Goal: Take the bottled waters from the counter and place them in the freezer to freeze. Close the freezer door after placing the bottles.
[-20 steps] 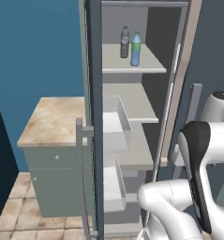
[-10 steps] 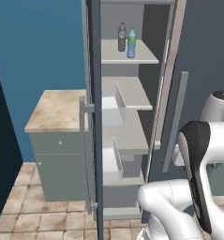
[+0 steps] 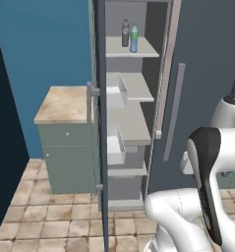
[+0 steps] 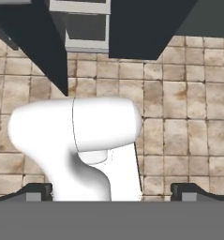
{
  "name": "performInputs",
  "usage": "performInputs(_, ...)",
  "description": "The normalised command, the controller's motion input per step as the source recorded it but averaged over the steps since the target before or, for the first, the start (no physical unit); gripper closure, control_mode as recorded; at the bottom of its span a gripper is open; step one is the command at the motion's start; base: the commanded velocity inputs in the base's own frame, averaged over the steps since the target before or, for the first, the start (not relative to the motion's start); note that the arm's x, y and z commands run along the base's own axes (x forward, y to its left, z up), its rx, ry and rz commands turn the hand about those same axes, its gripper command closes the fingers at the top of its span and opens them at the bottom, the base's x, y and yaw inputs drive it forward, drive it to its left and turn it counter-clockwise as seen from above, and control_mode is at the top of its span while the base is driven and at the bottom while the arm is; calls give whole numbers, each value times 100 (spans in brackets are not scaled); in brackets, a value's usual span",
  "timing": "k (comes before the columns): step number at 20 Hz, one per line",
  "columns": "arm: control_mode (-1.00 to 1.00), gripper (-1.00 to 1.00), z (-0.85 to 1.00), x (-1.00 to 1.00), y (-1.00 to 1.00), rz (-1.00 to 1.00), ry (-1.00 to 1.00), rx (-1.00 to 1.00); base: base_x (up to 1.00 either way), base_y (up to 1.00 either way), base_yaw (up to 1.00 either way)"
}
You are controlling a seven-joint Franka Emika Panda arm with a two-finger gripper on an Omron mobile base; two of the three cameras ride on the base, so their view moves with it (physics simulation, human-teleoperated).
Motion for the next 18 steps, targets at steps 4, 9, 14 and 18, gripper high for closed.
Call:
performInputs(4, 100, -100, 0, 0, 0, 0, 0, 0, -58, 43, 0)
performInputs(9, 100, -100, 0, 0, 0, 0, 0, 0, -44, 54, -7)
performInputs(14, 100, -100, 0, 0, 0, 0, 0, 0, -4, 61, -16)
performInputs(18, 100, -100, 0, 0, 0, 0, 0, 0, 0, 46, -19)
